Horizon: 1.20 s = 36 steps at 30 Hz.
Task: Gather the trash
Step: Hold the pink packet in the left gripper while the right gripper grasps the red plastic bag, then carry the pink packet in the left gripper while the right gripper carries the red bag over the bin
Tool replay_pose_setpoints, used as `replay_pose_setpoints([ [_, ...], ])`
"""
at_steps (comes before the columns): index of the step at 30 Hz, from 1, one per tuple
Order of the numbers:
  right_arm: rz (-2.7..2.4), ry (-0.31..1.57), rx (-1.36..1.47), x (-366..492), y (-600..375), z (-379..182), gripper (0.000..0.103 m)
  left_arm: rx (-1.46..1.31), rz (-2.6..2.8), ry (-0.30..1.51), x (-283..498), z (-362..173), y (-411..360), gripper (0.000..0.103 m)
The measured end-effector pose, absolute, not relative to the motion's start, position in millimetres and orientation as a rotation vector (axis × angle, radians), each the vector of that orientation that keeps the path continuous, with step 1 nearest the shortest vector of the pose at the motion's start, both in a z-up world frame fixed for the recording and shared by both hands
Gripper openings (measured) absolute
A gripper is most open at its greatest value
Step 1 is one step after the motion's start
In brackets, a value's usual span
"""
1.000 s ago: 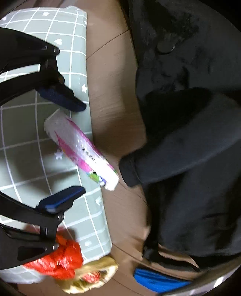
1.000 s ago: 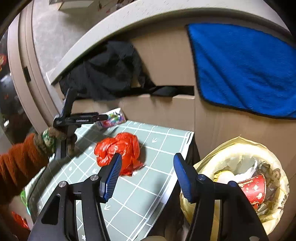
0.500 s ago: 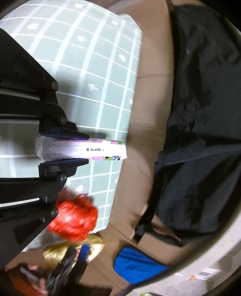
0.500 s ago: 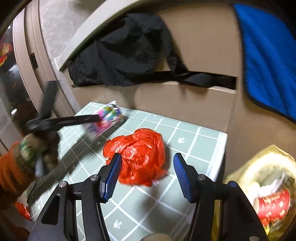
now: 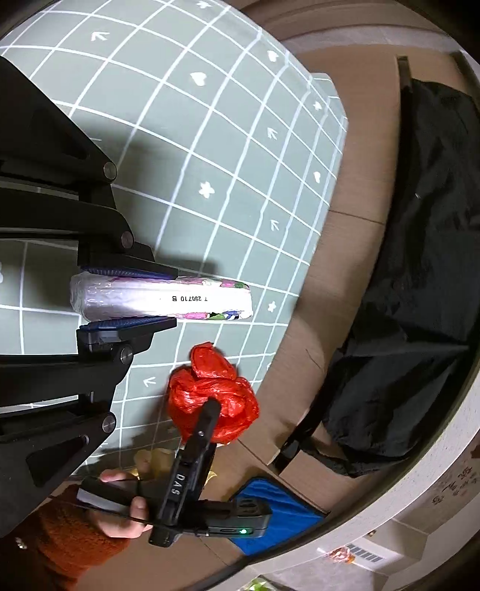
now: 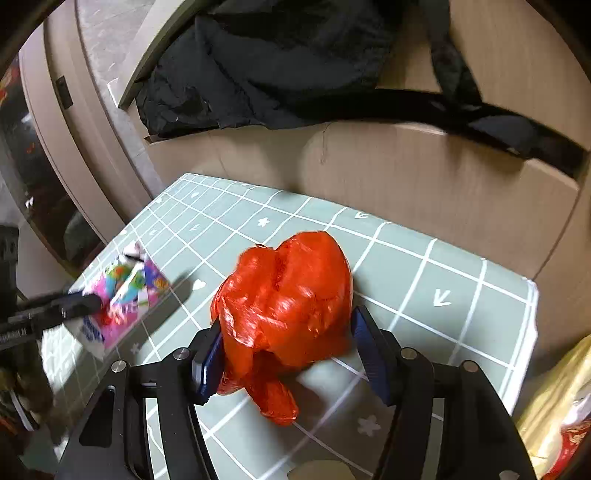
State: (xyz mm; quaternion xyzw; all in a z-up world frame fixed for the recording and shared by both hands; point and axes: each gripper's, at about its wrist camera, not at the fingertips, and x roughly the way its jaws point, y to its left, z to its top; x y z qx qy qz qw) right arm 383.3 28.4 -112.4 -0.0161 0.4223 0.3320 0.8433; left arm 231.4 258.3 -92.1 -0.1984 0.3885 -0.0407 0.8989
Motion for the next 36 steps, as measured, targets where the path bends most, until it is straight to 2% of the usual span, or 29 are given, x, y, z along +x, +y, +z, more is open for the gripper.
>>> replay_pose_setpoints([
  [3,0.727,0.911,-0.017,384.9,34.1,-113.6,0.06,-0.435,-0.087,0.794,228.7,-95.0,258.9,0.019],
  [6,0.74,0.904,-0.023,377.6,37.0,-107.2,0.049,-0.455,-0.1,0.777,225.8,-91.8,256.2,0.019],
  [9,0.722,0.864,-0.061,366.0,36.6,-95.2,0.047,-0.432,-0.107,0.761,222.9,-85.3,247.1,0.019],
  [18,0.669,0.742,-0.065,328.3,-2.8,-40.3,0.047,-0.383,-0.145,0.681,213.4,-47.7,212.3,0.019],
  [36,0.556,0.425,-0.079,261.5,-90.7,60.4,0.047,-0.241,-0.218,0.412,222.3,74.3,117.1,0.019],
])
